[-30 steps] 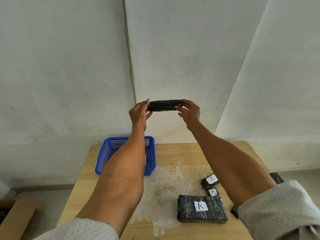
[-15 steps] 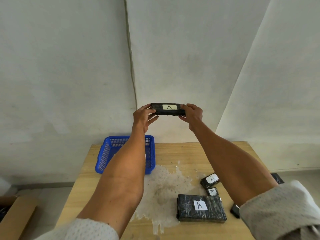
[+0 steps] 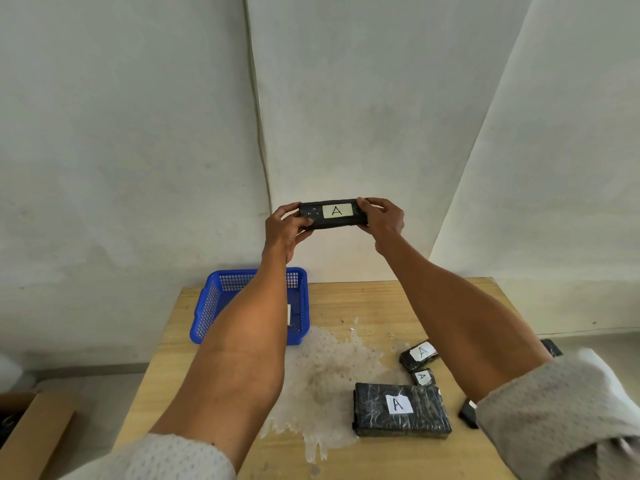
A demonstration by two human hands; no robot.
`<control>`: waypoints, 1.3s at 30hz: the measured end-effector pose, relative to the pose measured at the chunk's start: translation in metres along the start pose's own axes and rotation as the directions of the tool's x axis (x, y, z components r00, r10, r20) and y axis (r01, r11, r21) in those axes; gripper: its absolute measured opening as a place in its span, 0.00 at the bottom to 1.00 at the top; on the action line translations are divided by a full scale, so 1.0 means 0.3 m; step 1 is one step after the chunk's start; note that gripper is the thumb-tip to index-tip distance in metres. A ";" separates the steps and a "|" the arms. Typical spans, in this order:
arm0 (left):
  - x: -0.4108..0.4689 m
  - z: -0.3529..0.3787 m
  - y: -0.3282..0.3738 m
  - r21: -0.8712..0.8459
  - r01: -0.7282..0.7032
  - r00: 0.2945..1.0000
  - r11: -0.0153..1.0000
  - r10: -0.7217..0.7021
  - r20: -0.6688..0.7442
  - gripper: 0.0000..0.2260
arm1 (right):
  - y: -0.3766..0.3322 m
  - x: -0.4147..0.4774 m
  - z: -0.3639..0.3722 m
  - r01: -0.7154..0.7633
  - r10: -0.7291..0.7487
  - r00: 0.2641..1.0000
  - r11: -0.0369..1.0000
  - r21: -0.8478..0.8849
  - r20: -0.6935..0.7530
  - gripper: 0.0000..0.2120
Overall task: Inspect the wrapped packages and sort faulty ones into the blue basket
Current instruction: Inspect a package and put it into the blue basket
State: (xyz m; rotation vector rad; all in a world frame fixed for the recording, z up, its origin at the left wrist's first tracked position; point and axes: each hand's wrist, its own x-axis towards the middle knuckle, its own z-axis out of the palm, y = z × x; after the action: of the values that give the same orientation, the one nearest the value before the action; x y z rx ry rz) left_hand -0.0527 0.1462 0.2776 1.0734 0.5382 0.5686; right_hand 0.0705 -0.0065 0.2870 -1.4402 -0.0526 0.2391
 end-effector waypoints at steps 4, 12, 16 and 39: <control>0.020 -0.007 0.029 -0.096 0.036 0.993 0.995 -0.046 -0.109 0.11 | 0.009 -0.002 -0.029 -0.033 0.015 0.966 0.997 0.064 0.259 0.19; 0.010 0.022 0.046 -0.029 0.028 0.999 0.999 -0.029 -0.028 0.12 | 0.065 0.029 -0.031 -0.110 0.103 0.985 0.993 0.045 0.140 0.15; -0.002 0.063 0.103 -0.024 0.069 0.984 0.997 -0.064 0.168 0.14 | 0.072 0.022 -0.032 -0.297 0.264 0.948 0.935 0.195 0.178 0.01; 0.007 0.082 0.098 -0.051 0.119 0.963 0.992 -0.102 0.249 0.09 | 0.074 -0.010 0.008 -0.335 0.317 0.942 0.913 0.232 0.111 0.05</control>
State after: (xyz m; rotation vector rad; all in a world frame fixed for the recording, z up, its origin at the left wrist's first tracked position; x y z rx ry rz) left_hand -0.0398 0.1423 0.3137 1.0272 0.3570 0.3461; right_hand 0.0641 -0.0023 0.2659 -1.1838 0.1579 0.5540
